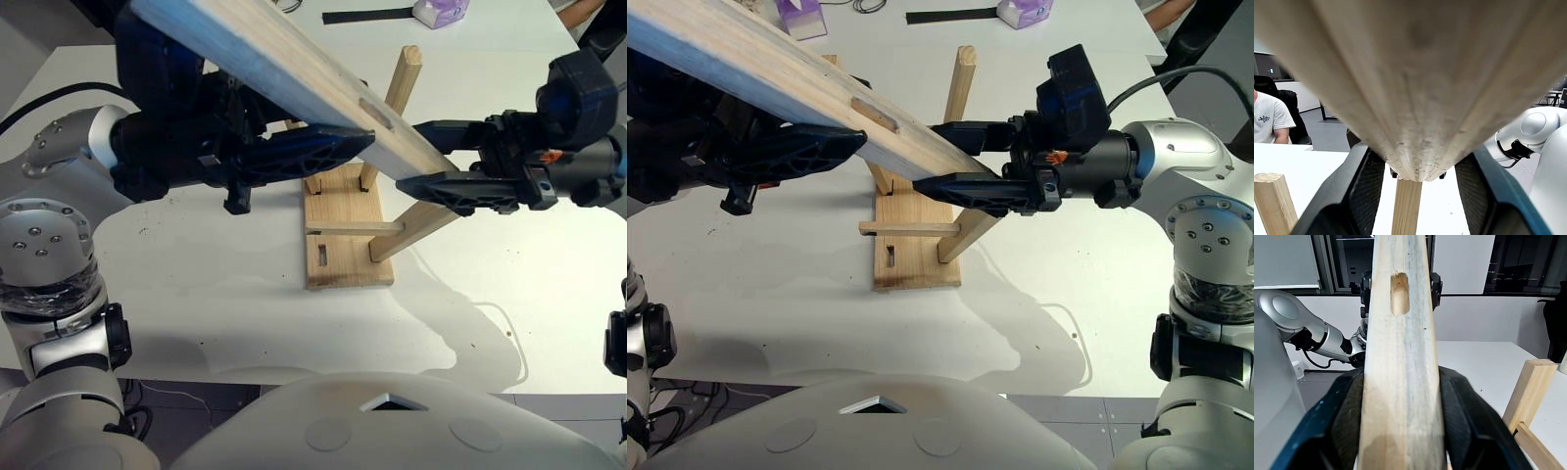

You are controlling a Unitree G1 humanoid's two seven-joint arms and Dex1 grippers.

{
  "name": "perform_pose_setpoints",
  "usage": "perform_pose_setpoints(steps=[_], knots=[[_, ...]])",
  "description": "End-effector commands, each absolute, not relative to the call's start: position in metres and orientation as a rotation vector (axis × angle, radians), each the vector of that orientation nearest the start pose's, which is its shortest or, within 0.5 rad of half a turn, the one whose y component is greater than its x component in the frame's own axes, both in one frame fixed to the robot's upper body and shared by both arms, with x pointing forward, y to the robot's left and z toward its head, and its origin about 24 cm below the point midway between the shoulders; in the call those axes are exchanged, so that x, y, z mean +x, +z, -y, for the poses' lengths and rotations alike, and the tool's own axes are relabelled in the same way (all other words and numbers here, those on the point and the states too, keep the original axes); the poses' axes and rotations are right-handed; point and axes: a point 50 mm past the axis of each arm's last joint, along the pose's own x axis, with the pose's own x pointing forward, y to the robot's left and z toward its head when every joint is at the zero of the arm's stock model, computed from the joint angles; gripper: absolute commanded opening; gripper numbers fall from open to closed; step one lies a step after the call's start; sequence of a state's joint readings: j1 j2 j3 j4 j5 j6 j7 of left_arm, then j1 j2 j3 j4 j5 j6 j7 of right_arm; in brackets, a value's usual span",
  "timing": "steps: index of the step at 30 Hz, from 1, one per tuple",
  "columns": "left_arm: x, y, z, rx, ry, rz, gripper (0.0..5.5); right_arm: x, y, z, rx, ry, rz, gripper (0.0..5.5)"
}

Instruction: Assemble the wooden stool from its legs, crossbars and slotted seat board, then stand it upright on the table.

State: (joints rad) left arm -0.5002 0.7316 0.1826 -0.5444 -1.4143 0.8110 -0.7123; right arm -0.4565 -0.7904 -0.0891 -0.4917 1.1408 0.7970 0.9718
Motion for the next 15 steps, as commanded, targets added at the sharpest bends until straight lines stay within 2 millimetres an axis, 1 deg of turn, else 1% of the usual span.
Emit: perform_pose_setpoints(steps=[1, 4, 7, 8, 11, 15], knots=[[0.215, 0.258, -0.146, -0.18, -1.479, 0.132, 2.06, 0.212, 0.246, 0.159, -0.013, 1.532, -0.007, 2.85], [0.217, 0.259, -0.148, -0.177, -1.462, 0.134, 2.06, 0.207, 0.25, 0.162, -0.023, 1.523, -0.033, 3.26], [0.22, 0.257, -0.155, -0.148, -1.427, 0.122, 2.06, 0.206, 0.254, 0.168, -0.015, 1.503, -0.038, 3.33], [0.221, 0.258, -0.16, -0.14, -1.408, 0.126, 2.06, 0.208, 0.257, 0.171, 0.001, 1.486, -0.027, 3.33], [0.223, 0.272, -0.177, -0.142, -1.359, 0.17, 2.06, 0.213, 0.266, 0.186, 0.066, 1.428, -0.004, 3.33], [0.227, 0.297, -0.192, -0.185, -1.313, 0.264, 2.06, 0.218, 0.266, 0.201, 0.138, 1.361, -0.002, 3.33]])
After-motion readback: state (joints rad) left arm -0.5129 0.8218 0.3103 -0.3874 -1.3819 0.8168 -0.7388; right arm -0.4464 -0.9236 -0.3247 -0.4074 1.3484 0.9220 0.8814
